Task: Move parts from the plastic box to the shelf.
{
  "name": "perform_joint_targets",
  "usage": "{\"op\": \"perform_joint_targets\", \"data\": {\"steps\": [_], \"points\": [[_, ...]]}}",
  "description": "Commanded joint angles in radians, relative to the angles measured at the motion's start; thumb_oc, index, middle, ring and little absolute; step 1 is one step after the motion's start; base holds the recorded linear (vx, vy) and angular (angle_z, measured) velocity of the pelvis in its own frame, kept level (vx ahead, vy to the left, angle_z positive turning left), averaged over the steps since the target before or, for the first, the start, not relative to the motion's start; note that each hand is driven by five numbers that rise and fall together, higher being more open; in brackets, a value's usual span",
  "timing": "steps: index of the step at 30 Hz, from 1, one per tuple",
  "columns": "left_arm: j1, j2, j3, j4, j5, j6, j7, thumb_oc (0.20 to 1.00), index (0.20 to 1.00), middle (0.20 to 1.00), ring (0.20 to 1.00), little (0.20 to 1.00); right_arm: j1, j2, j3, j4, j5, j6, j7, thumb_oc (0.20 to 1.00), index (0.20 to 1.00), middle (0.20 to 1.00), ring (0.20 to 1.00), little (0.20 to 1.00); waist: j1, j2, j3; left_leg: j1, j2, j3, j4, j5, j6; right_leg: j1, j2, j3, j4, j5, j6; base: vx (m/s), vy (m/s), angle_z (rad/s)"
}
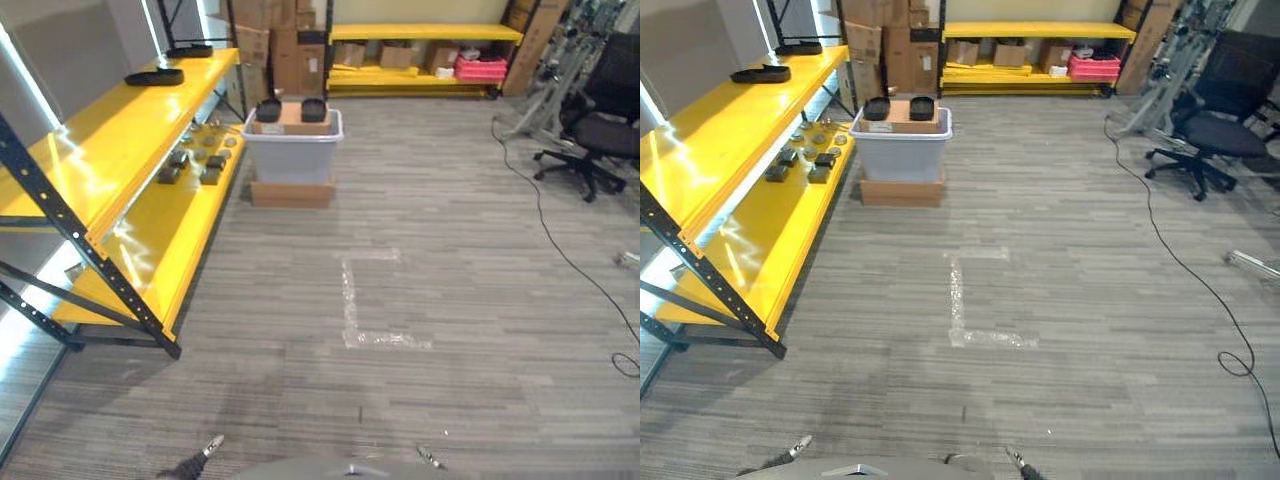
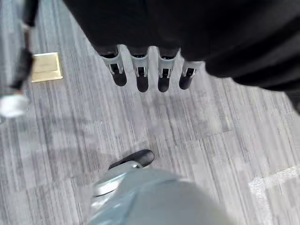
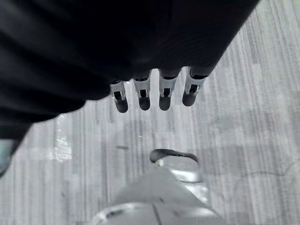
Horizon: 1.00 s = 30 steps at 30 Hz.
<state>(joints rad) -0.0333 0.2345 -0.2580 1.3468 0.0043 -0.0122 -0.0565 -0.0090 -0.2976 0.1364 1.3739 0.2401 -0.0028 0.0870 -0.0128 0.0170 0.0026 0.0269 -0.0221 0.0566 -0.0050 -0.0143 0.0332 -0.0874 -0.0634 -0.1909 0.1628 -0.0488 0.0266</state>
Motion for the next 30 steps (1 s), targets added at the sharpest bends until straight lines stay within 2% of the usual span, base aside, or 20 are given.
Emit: {"op": "perform_joint_targets", "data": {"steps": [1,4,5,6,11,13,20,24,30], "points": [[-0.103,0.01,0.017,0.053,-0.011,-0.03,-0.013,1.0,1.0,1.0,1.0,1.0,-0.064,-0.041,-0.013,0.069,0.037,-0.012,0.011,1.0,1.0,1.0,1.0,1.0,-0.015,0.006,0.058,0.1,0.025,0.033,-0.082,-0.006,-0.075,0.218,-0.054,0.027,-0.25,0.073,0.104,0.02,-0.015,0.09],[-0.098,0.001,0.038,0.057,-0.049,-0.027,-0.011,1.0,1.0,1.0,1.0,1.0,-0.06,-0.036,-0.014,0.061,0.046,-0.015,0.009,1.0,1.0,1.0,1.0,1.0,-0.015,0.007,0.06,0.099,0.026,0.034,-0.082,-0.006,-0.075,0.218,-0.054,0.03,-0.25,0.072,0.102,0.0,-0.004,-0.01],[-0.085,-0.009,0.078,0.069,-0.119,-0.024,-0.026,1.0,1.0,1.0,1.0,1.0,-0.053,-0.03,-0.009,0.057,0.042,-0.015,0.013,1.0,1.0,1.0,1.0,1.0,-0.013,0.006,0.059,0.098,0.025,0.034,-0.082,-0.008,-0.075,0.22,-0.053,0.03,-0.25,0.07,0.101,0.02,-0.014,-0.04],[-0.08,-0.011,0.088,0.074,-0.128,-0.021,-0.021,1.0,1.0,1.0,1.0,1.0,-0.048,-0.026,-0.005,0.051,0.034,-0.02,0.009,1.0,1.0,1.0,1.0,1.0,-0.013,0.006,0.059,0.1,0.025,0.032,-0.082,-0.009,-0.075,0.223,-0.053,0.028,-0.25,0.069,0.101,0.0,0.0,0.0],[-0.078,-0.019,0.066,0.059,-0.08,-0.033,0.021,1.0,1.0,1.0,1.0,1.0,-0.051,-0.022,-0.003,0.049,0.035,-0.019,0.002,1.0,1.0,1.0,1.0,1.0,-0.014,0.007,0.059,0.1,0.025,0.033,-0.082,-0.01,-0.076,0.221,-0.052,0.029,-0.25,0.071,0.102,0.0,0.0,0.0],[-0.074,-0.015,0.056,0.018,-0.066,-0.062,0.068,1.0,1.0,1.0,1.0,1.0,-0.05,-0.014,0.002,0.052,0.033,-0.029,-0.008,1.0,1.0,1.0,1.0,1.0,-0.006,-0.001,0.06,0.089,0.025,0.026,-0.082,-0.005,-0.075,0.213,-0.053,0.028,-0.25,0.077,0.105,-0.05,-0.017,-0.01],[-0.069,-0.016,0.011,-0.003,-0.043,-0.075,0.052,1.0,1.0,1.0,1.0,1.0,-0.068,-0.011,0.0,0.051,0.059,-0.035,-0.029,1.0,1.0,1.0,1.0,1.0,0.0,-0.005,0.054,0.081,0.024,0.018,-0.082,-0.003,-0.074,0.21,-0.054,0.023,-0.25,0.079,0.108,-0.02,-0.009,0.03],[-0.058,0.001,0.044,0.014,-0.068,-0.068,0.04,1.0,1.0,1.0,1.0,1.0,-0.07,-0.02,-0.003,0.036,0.052,-0.043,-0.035,1.0,1.0,1.0,1.0,1.0,0.003,-0.004,0.052,0.085,0.021,0.018,-0.082,-0.006,-0.072,0.213,-0.057,0.021,-0.25,0.081,0.11,0.0,0.0,0.0],[-0.032,0.046,0.095,-0.01,-0.097,-0.08,0.035,1.0,1.0,1.0,1.0,1.0,-0.043,-0.052,-0.066,0.009,0.119,-0.058,-0.027,1.0,1.0,1.0,1.0,1.0,0.008,-0.002,0.057,0.081,0.017,0.013,-0.082,-0.004,-0.069,0.21,-0.062,0.018,-0.25,0.09,0.114,0.0,0.0,0.0]]}}
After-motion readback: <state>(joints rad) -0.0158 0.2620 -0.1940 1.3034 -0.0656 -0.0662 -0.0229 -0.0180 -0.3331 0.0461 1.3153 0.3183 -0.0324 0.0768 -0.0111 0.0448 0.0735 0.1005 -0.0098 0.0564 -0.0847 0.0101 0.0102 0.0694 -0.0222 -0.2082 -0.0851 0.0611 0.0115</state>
